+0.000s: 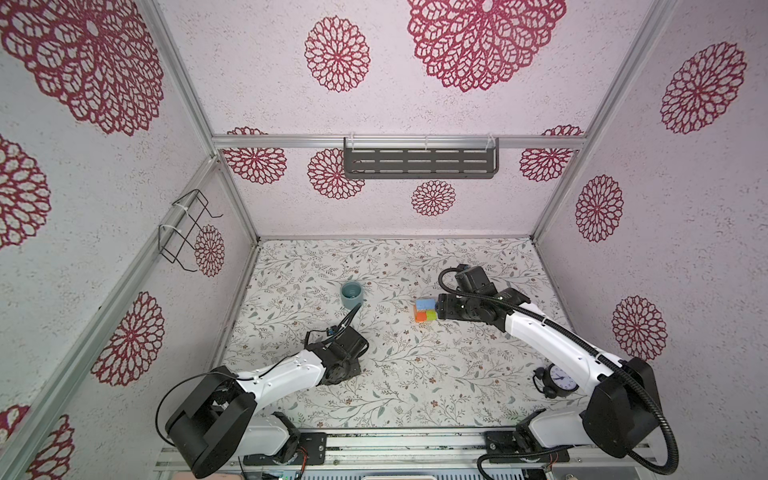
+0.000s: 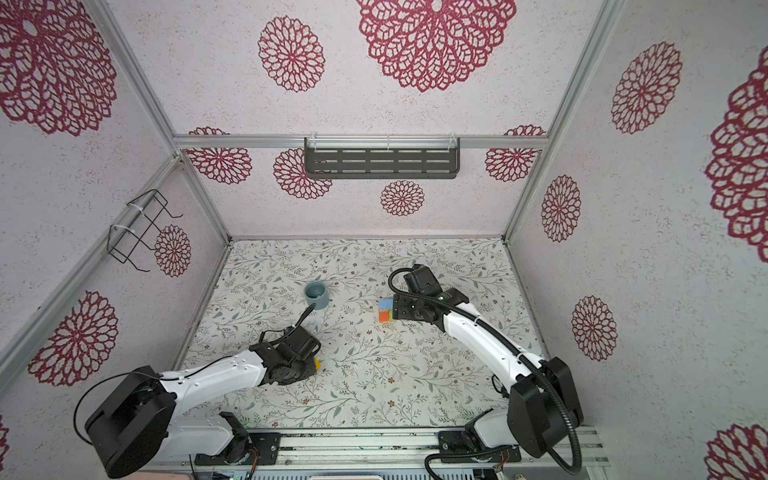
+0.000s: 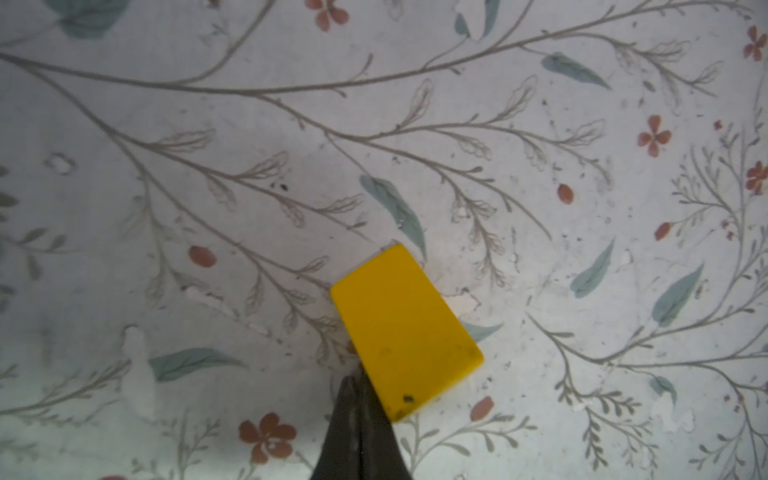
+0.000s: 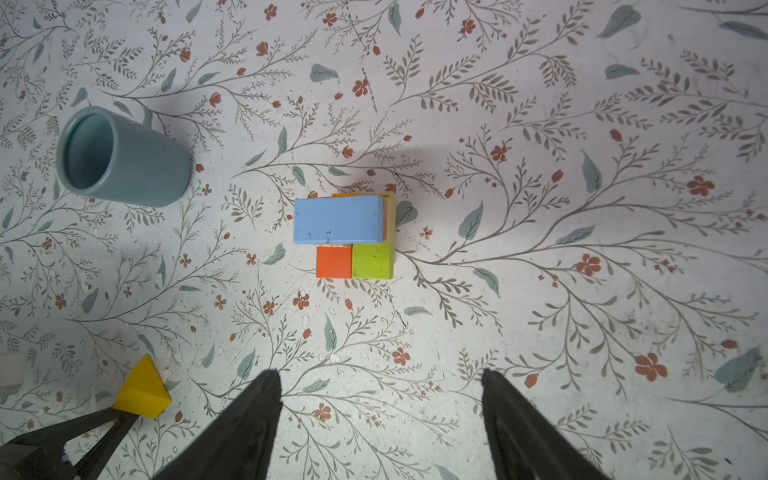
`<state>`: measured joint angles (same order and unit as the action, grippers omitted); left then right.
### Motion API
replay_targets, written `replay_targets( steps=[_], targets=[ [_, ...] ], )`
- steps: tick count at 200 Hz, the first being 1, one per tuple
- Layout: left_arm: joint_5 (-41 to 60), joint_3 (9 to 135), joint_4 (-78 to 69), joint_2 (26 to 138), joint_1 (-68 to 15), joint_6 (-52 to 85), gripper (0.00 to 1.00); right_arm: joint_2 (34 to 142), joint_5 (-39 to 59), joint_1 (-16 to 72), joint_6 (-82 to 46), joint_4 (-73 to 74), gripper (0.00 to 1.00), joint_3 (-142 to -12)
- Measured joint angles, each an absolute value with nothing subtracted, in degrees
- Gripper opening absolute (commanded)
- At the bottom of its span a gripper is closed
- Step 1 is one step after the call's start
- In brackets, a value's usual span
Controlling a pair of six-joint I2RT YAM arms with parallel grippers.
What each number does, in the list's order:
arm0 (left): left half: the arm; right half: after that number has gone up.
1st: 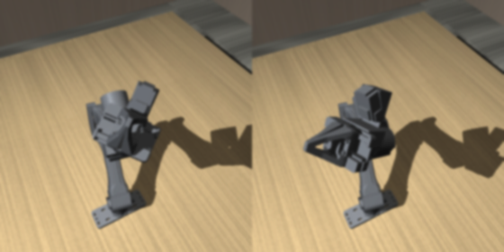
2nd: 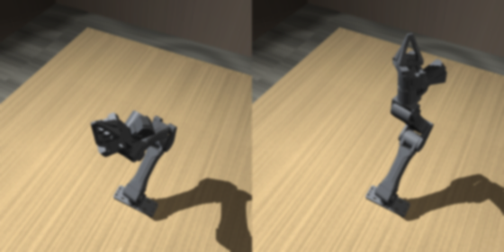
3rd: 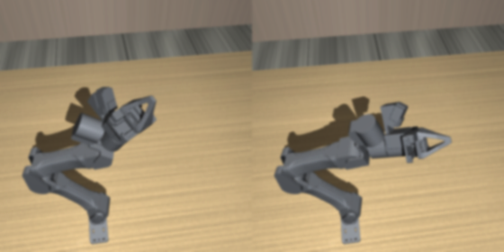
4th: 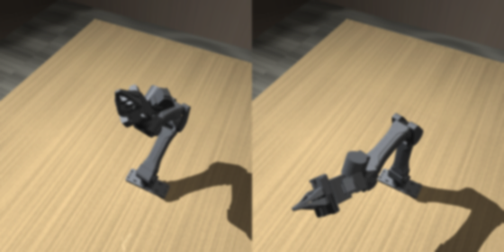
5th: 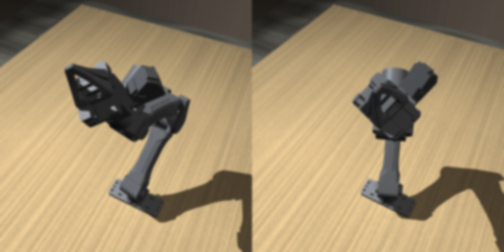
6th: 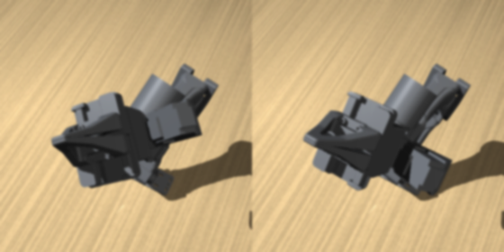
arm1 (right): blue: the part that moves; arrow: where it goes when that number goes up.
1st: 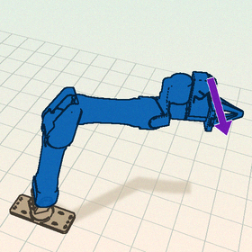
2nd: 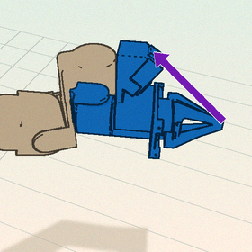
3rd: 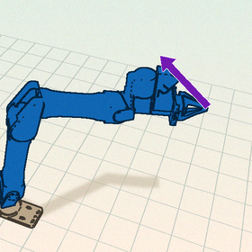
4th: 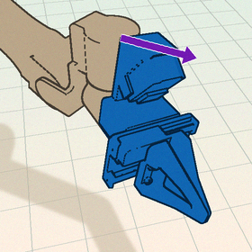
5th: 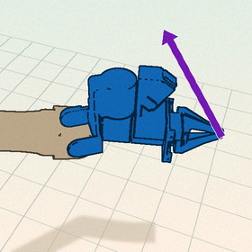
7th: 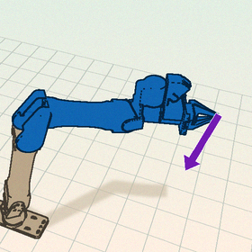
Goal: Build the wood block tower
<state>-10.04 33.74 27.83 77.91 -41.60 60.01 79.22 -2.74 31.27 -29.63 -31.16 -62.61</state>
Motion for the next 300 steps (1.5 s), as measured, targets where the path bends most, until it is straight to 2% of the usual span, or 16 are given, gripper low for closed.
replay_targets(
  steps=[51,130,144,153,169,197,212,251,300],
  targets=[
    [-10.0,41.7,26.4,87.0,-43.6,59.9,0.0,79.0,-2.8,31.2,-29.5,-31.6,0.8,-61.9],
    [-10.6,51.7,28.6,92.5,-45.4,57.7,0.0,77.2,-2.9,30.0,-29.0,-32.1,0.82,-61.8],
    [-11.0,52.8,29.9,91.8,-45.8,56.4,0.12,77.0,-2.9,29.9,-28.9,-32.2,0.83,-61.7],
    [-11.1,53.2,30.9,90.8,-46.0,54.7,0.25,76.8,-2.8,29.9,-28.5,-32.2,0.83,-61.5],
    [-11.2,53.9,32.7,88.2,-46.0,52.1,0.41,76.2,-2.7,29.8,-28.0,-32.3,0.85,-61.3],
    [-9.6,55.2,35.5,83.4,-45.3,45.7,0.59,73.9,-1.2,29.7,-26.8,-30.6,0.88,-59.9],
    [-7.6,55.4,36.8,81.2,-44.4,42.7,0.62,72.2,-0.1,29.6,-26.4,-29.1,0.89,-58.5],
    [-4.3,53.8,39.3,78.5,-39.3,38.3,0.63,68.7,2.8,29.5,-25.0,-25.2,0.9,-55.5],
    [-3.0,45.2,37.9,75.3,-37.4,37.5,0.75,67.3,5.3,29.4,-23.6,-22.4,0.99,-51.7]
  ],
)
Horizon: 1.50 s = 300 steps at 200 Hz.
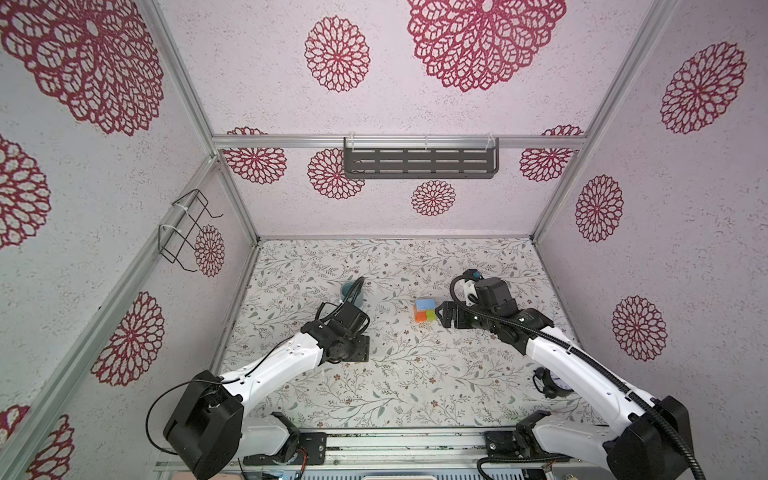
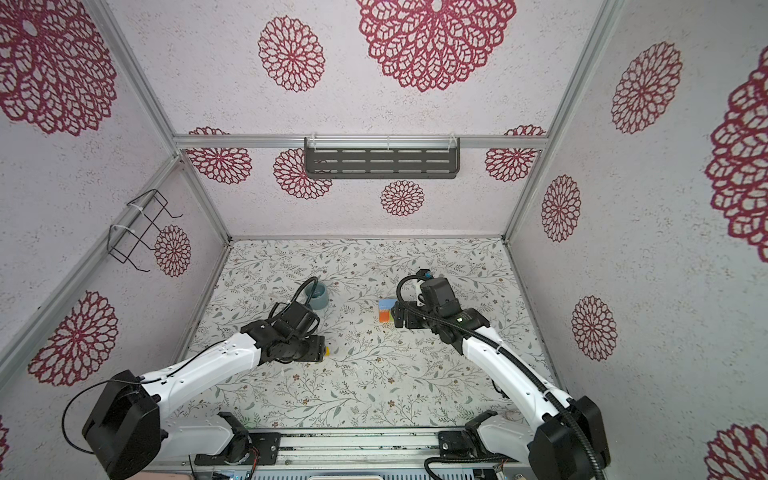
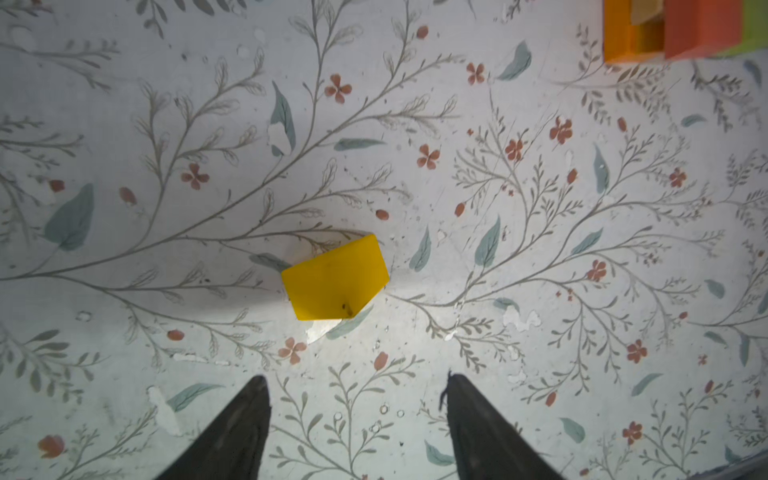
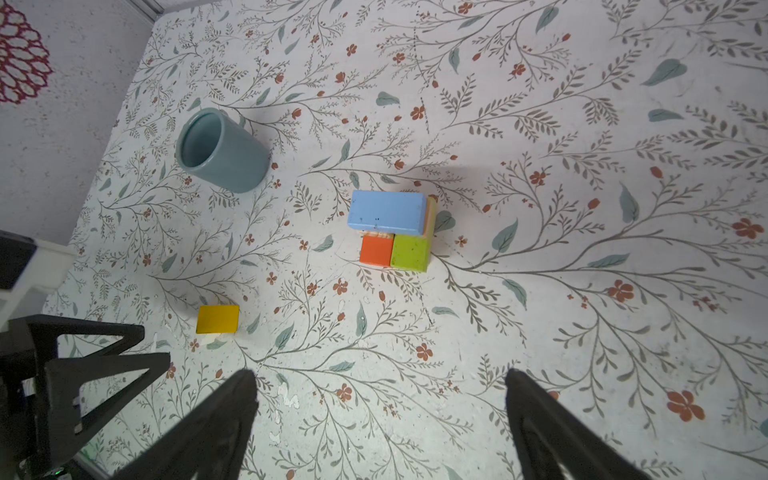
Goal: Build the wood block tower
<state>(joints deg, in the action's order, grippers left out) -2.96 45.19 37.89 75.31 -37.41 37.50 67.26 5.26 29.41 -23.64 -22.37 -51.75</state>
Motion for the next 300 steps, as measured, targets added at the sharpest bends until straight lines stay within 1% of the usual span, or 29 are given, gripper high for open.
replay_targets(
  steps=[41,71,92,112,135,198,267,300],
  targets=[
    [-4.5,41.5,34.7,74.5,-39.0,38.2,0.79,67.5,6.4,29.4,-22.9,-21.2,0.99,-51.0],
    [-8.6,41.1,34.6,75.1,-42.7,39.4,0.8,68.5,6.6,29.4,-22.1,-20.7,0.99,-51.0],
    [-12.5,41.2,35.4,78.0,-44.0,40.8,0.8,69.4,6.8,29.4,-21.6,-20.8,0.99,-51.2],
    [-15.4,41.3,36.9,80.8,-44.1,42.3,0.8,69.8,6.9,29.4,-21.3,-20.7,0.99,-51.6],
    [-17.3,41.3,37.5,81.0,-44.1,43.1,0.8,69.8,7.0,29.2,-20.7,-20.7,0.99,-52.1],
    [-18.1,44.9,36.7,86.6,-42.5,42.2,0.8,71.6,7.5,28.7,-19.9,-20.4,0.99,-52.6],
    [-17.2,48.8,36.2,91.7,-39.4,40.6,0.76,72.0,7.6,27.4,-19.0,-20.4,0.99,-52.9],
    [-16.6,49.5,35.6,93.3,-38.2,40.0,0.7,72.3,7.7,26.9,-18.5,-20.4,0.99,-53.6]
  ],
)
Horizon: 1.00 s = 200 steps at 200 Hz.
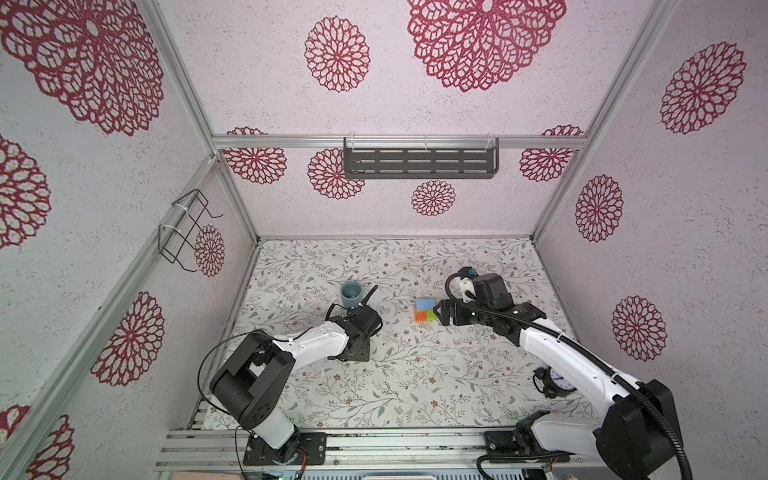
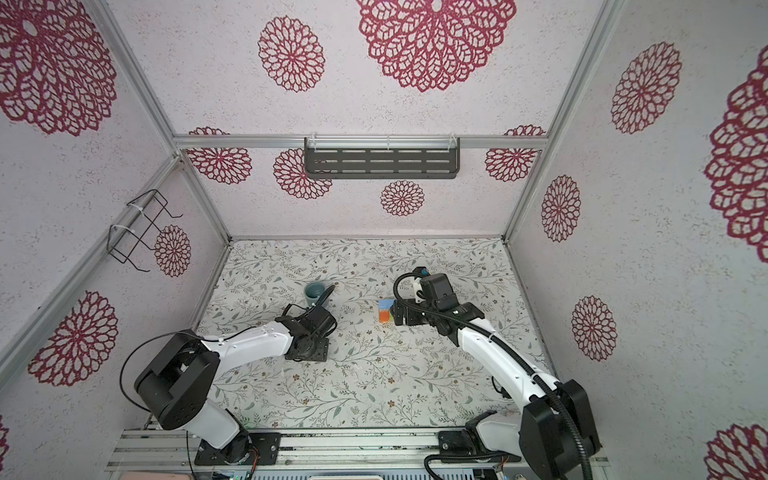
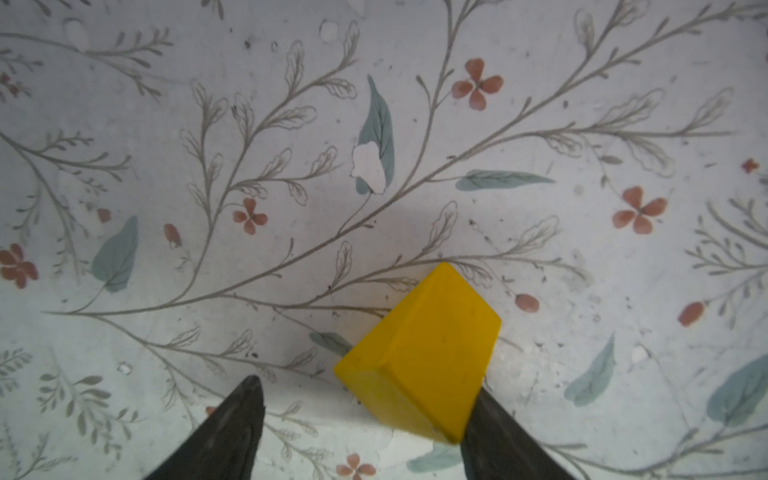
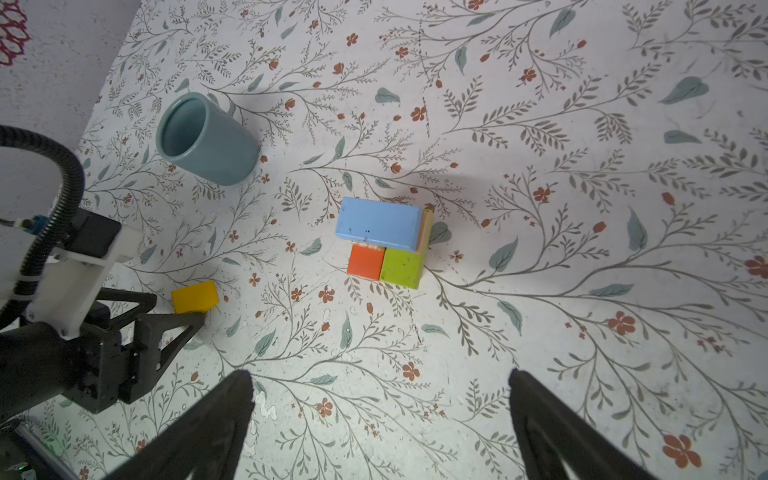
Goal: Build the wood block tower
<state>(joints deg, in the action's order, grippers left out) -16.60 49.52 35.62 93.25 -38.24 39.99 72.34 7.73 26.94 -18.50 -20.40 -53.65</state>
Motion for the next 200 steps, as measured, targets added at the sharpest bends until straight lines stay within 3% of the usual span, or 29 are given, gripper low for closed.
replay_targets(
  steps=[69,132,200],
  targets=[
    [-14.9,52.3,34.0,96.0,-36.3,38.4,0.53,73.8,7.8,26.4,-17.6,-21.0,0.99,-56.0],
    [-13.3,52.4,32.8,96.4,-35.2,37.4,0.26,73.8,7.8,26.4,-17.6,-21.7,0.99,-57.6],
    [-11.6,53.9,36.8,92.2,-35.2,37.5,0.21,73.8,8.4,26.4,-17.9,-23.2,0.99,-58.4]
  ],
)
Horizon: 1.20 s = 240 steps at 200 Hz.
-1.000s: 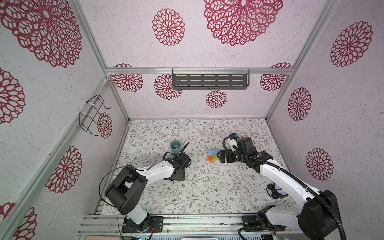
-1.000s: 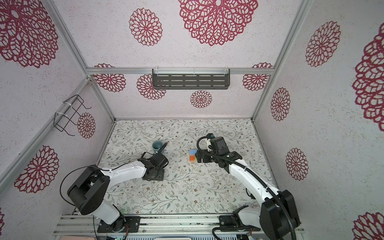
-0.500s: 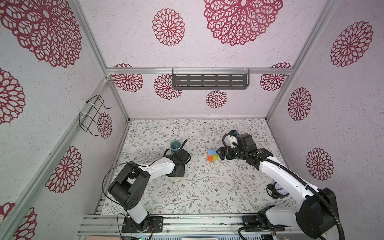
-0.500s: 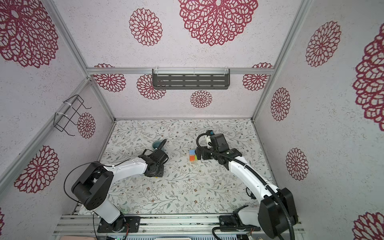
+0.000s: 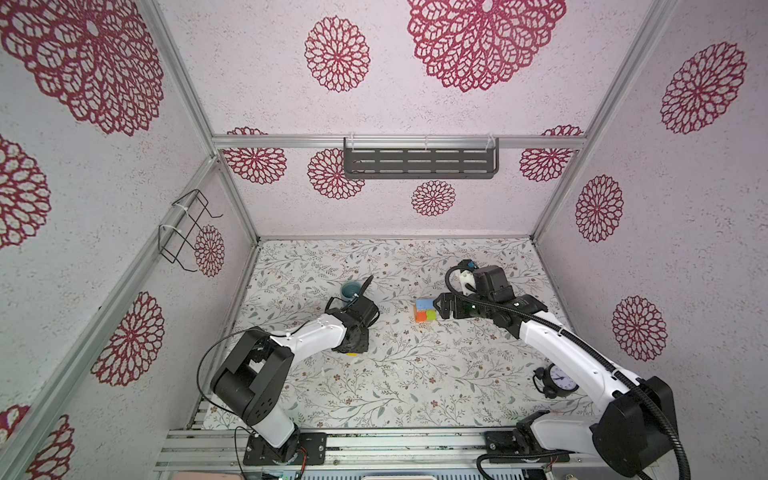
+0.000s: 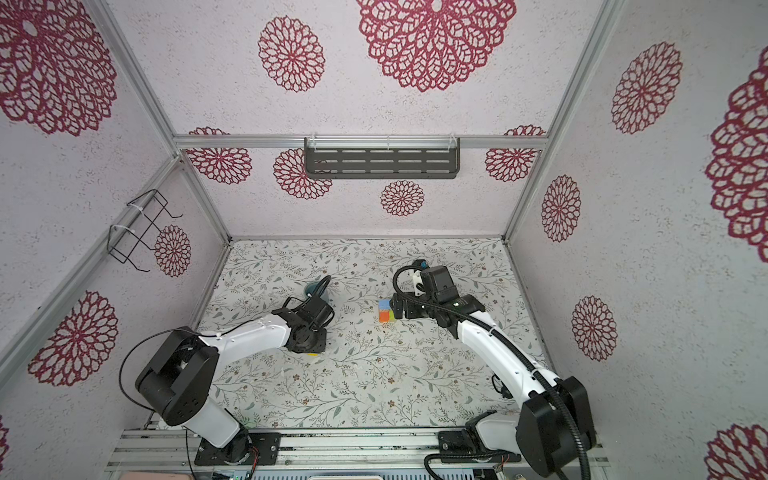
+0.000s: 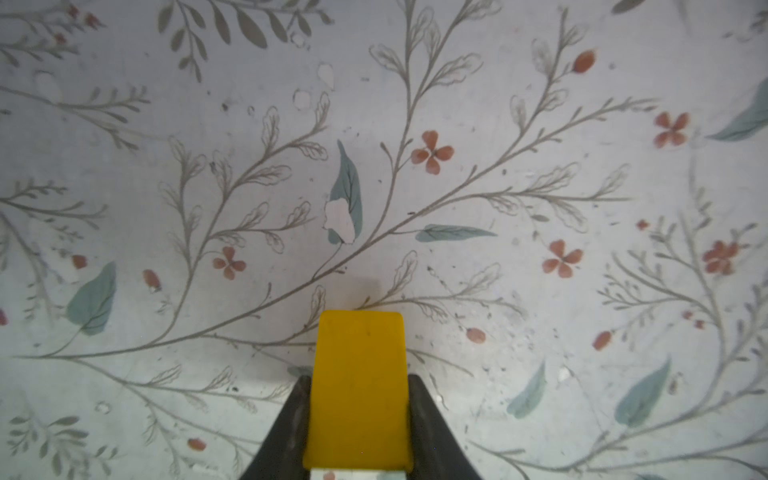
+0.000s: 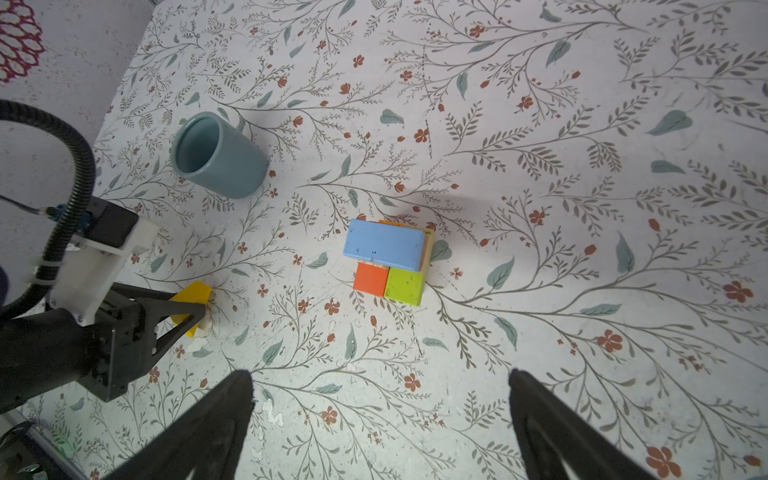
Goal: Build the wood block tower
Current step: 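Lift the yellow block with the left gripper and carry it toward the stack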
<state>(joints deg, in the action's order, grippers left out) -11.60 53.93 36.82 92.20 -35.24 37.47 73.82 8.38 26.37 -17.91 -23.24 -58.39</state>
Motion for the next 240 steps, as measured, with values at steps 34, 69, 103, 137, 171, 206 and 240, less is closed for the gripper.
replay_targets(
  steps=[34,69,103,137,171,206,240],
  targets=[
    [-10.6,59.4,41.1,88.5,-35.3,37.1,0.2,73.9,9.1,26.3,-18.1,-23.8,0.99,-58.5],
    [-9.7,66.0,45.2,87.8,-35.7,36.2,0.2,74.2,9.3,25.3,-19.1,-24.2,0.99,-59.5],
    [-9.2,75.7,49.3,90.3,-36.4,34.8,0.2,74.2,10.2,21.6,-20.8,-24.3,0.99,-59.5],
    [-8.1,86.4,52.1,97.0,-37.3,33.4,0.2,74.2,12.3,16.9,-22.7,-24.4,0.99,-59.4],
    [-7.9,96.7,54.9,105.2,-39.0,31.6,0.19,74.3,14.6,12.6,-24.2,-24.3,0.99,-58.2],
    [-7.7,103.0,56.8,110.3,-40.1,29.6,0.19,74.4,16.1,10.0,-24.7,-24.3,0.99,-57.3],
    [-7.7,95.0,54.5,108.9,-40.6,29.9,0.18,74.4,17.0,9.3,-25.1,-24.2,0.99,-56.7]
  ],
)
